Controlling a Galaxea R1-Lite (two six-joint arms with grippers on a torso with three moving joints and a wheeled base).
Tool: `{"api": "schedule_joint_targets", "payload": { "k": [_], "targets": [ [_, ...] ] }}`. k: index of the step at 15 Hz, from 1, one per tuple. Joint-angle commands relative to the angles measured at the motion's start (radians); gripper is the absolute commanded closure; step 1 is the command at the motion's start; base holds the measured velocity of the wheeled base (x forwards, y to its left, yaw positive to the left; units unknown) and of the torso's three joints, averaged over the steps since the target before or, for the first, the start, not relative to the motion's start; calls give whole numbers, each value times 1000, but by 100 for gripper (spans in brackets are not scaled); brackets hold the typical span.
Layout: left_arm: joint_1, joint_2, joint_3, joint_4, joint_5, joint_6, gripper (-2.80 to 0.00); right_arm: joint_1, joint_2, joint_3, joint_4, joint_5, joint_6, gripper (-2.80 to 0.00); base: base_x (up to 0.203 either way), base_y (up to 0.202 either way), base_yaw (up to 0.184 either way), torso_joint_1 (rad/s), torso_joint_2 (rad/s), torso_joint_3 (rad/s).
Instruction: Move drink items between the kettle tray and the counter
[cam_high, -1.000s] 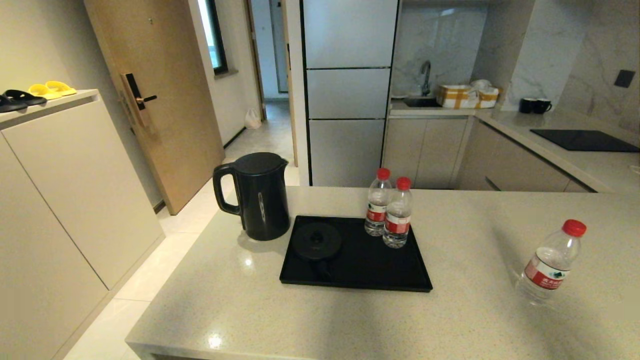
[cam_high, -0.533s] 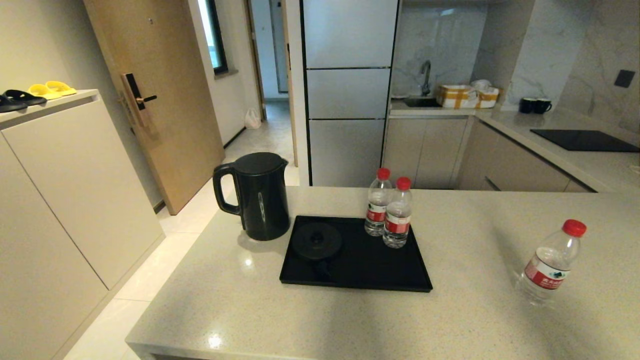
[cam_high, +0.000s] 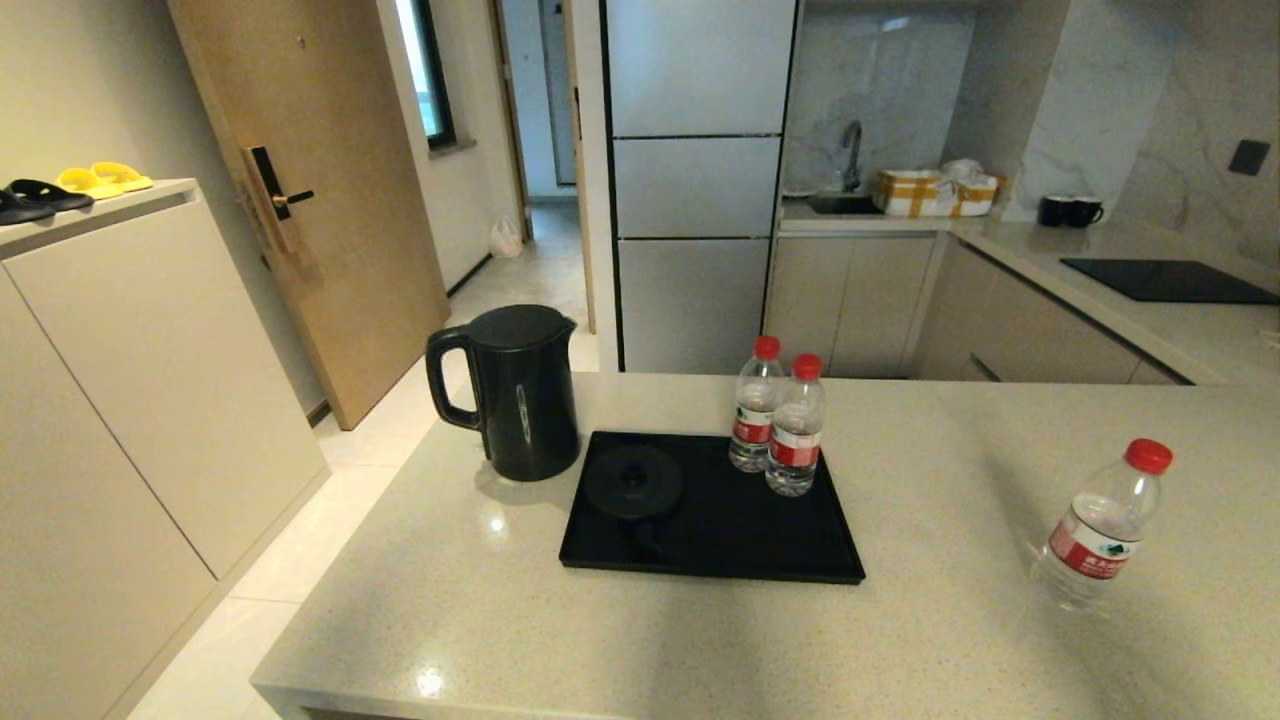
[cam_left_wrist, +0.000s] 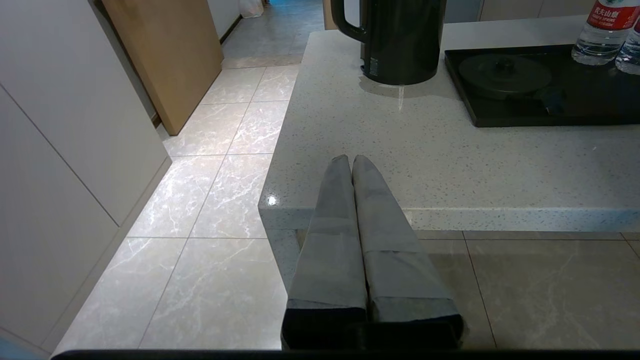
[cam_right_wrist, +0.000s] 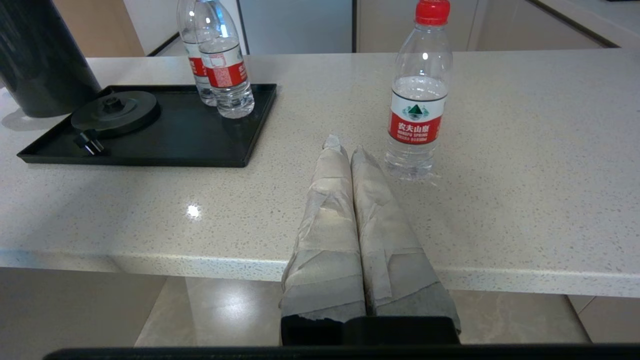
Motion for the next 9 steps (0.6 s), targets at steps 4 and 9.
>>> {"api": "schedule_joint_targets", "payload": {
  "k": [4,9],
  "targets": [
    [0,1,0,1,-1,1,0,0,1,0,0,0,-1,0,0,0,0,0,0,0],
    [0,1,0,1,-1,1,0,0,1,0,0,0,-1,0,0,0,0,0,0,0]
  ]
}}
